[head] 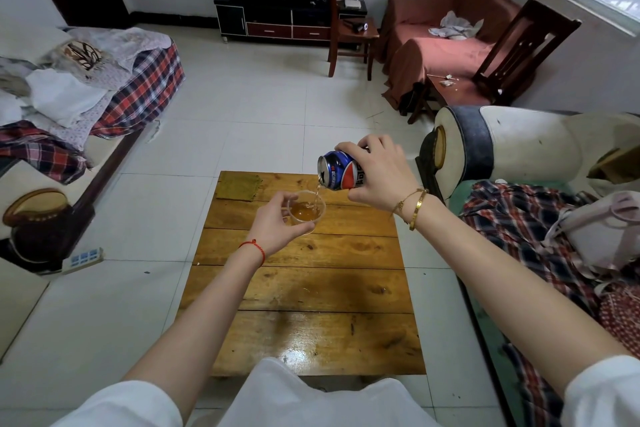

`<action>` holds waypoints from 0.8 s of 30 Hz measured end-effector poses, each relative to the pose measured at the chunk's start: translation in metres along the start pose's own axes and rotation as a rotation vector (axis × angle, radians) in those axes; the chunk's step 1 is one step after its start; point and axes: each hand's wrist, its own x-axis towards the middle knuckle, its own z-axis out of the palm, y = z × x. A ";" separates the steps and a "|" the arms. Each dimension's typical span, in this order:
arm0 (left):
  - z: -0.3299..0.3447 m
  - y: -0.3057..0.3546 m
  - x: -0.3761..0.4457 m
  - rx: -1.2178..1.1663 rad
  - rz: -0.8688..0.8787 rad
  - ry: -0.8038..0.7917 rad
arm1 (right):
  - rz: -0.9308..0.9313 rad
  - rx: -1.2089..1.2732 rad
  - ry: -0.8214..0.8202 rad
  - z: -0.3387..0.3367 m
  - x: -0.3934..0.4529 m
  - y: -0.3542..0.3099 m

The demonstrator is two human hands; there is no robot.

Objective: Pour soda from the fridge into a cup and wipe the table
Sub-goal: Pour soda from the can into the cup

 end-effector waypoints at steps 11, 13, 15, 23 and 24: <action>0.003 -0.002 0.002 0.000 0.009 -0.014 | -0.006 -0.020 0.015 0.000 -0.001 0.005; 0.005 -0.002 0.002 0.001 0.010 -0.016 | -0.008 -0.025 0.018 0.000 -0.001 0.006; 0.007 -0.003 0.003 0.003 0.010 -0.019 | -0.012 -0.031 0.017 0.002 -0.001 0.006; 0.016 -0.012 0.002 0.001 0.003 -0.018 | -0.001 0.024 -0.029 0.021 -0.005 0.008; 0.018 -0.013 0.002 -0.006 0.006 -0.013 | 0.008 0.049 -0.045 0.026 -0.006 0.007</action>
